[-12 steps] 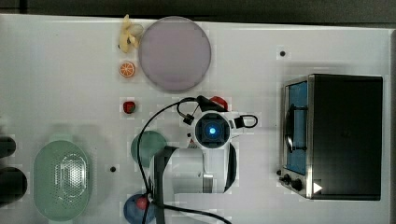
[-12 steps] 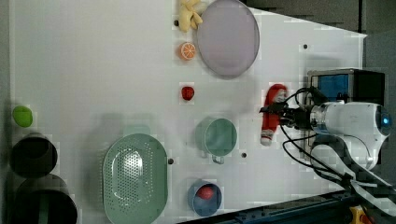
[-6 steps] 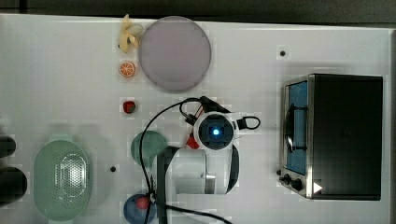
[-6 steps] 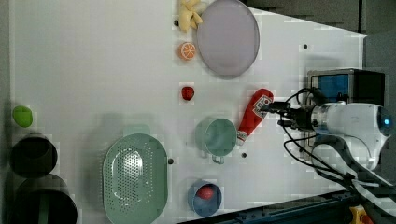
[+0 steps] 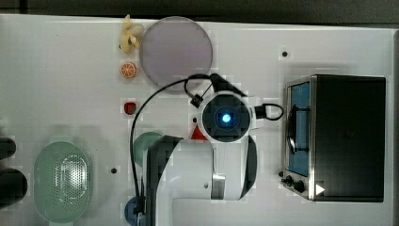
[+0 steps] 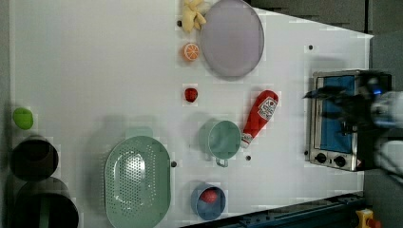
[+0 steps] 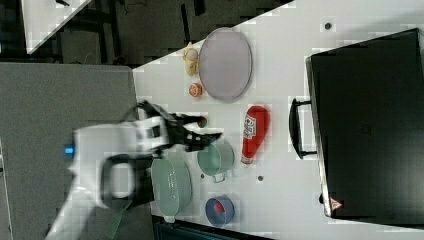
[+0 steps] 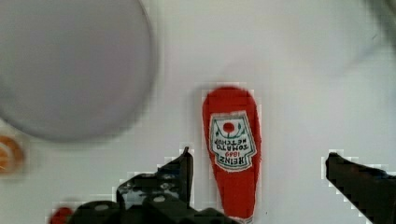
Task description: Pick ketchup from plate and place it on table.
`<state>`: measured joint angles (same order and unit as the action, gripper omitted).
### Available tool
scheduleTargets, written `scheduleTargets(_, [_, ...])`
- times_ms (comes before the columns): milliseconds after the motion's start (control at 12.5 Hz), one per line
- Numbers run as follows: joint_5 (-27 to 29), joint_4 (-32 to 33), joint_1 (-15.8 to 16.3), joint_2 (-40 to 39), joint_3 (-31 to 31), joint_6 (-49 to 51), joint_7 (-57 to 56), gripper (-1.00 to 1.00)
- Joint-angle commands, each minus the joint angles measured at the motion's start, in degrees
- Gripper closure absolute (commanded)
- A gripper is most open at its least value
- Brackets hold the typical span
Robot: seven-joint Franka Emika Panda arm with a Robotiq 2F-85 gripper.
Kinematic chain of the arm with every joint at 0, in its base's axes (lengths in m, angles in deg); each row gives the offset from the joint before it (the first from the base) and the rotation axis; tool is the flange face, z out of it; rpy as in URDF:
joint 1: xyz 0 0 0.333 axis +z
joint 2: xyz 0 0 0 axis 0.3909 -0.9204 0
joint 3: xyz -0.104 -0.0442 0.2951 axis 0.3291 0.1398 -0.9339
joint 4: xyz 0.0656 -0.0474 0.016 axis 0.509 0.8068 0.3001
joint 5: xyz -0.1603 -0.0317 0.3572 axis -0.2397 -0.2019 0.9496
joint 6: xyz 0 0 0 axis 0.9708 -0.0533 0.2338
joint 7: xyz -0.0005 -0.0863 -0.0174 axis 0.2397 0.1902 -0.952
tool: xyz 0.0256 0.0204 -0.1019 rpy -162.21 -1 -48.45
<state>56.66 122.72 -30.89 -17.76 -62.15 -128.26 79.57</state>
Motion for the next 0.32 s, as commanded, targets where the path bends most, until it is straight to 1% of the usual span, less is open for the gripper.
scheduleTargets(80, [0.55, -9.29, 0.47, 1.83, 0.28, 10.37, 8.88, -1.00])
scheduleTargets(320, [0.56, -17.84, 0.48, 1.89, 0.26, 20.47, 9.15, -1.00])
